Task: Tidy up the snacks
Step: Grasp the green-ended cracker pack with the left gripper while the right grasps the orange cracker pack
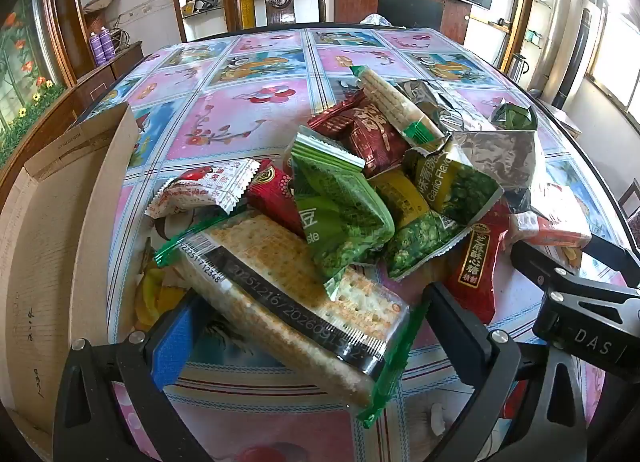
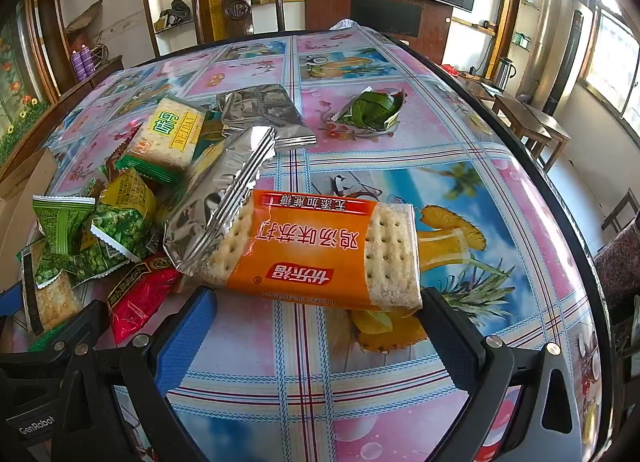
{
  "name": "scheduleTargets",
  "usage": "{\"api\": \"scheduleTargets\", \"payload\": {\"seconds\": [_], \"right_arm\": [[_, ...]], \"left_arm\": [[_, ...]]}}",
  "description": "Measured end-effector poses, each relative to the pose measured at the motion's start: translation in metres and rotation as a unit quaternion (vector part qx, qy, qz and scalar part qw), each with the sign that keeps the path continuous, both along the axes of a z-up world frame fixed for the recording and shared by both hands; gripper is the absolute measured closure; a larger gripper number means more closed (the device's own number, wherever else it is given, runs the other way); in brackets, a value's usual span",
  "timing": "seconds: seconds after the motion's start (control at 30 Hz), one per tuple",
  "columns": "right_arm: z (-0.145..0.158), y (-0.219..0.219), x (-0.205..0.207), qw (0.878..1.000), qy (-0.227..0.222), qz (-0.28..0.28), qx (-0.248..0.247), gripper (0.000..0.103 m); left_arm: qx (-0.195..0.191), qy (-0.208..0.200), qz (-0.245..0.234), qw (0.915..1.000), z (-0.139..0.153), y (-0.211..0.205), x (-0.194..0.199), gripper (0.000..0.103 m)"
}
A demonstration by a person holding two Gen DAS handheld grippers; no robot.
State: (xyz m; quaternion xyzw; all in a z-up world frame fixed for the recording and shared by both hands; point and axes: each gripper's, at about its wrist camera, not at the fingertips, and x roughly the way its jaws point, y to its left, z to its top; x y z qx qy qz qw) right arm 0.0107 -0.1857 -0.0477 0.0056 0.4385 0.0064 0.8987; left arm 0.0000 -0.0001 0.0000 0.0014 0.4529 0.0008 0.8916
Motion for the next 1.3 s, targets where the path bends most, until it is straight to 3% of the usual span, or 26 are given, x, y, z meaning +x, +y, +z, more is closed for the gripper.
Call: {"api": "scheduleTargets", "payload": {"seconds": [0.3, 0.47, 0.6, 0.73, 0.83, 0.97, 1.1, 1.3], "right_arm": [[0.0, 0.0, 0.0, 1.0, 0.0, 0.0, -0.001, 0.002], [0.001, 0.0, 0.001, 1.0, 0.003, 0.015, 0.001, 0.001], [0.002, -0.001, -0.006, 0.998, 0.012, 0.06, 0.003, 0.001], [0.011, -0.024, -0.019, 0.991, 0.016, 0.107, 0.074, 0.001], [0.021, -0.022, -0.034, 0.986, 0.004, 0.151, 0.068, 0.001], [0.036, -0.028, -0.05, 0.974, -0.034, 0.179, 0.136, 0.001], [0.05, -0.025, -0.047, 0.976, -0.056, 0.171, 0.125, 0.001], [0.052, -0.043, 0.012, 0.982, -0.023, 0.144, 0.124, 0.002]], "left_arm": [[0.0, 0.006, -0.001, 1.0, 0.0, -0.001, -0.001, 0.0], [0.0, 0.027, -0.05, 0.9984, 0.002, -0.009, -0.007, 0.0], [-0.029, 0.041, -0.074, 0.996, 0.012, -0.003, -0.026, 0.0], [-0.051, 0.037, -0.095, 0.9935, 0.027, 0.017, -0.047, 0.002], [-0.069, 0.019, -0.109, 0.9915, 0.043, 0.031, -0.066, 0.008], [-0.082, 0.017, -0.104, 0.9911, 0.049, 0.046, -0.074, 0.035], [-0.127, 0.034, -0.077, 0.9883, 0.044, 0.057, -0.062, 0.038], [-0.146, 0.052, -0.051, 0.9865, 0.039, 0.049, -0.044, 0.042]]}}
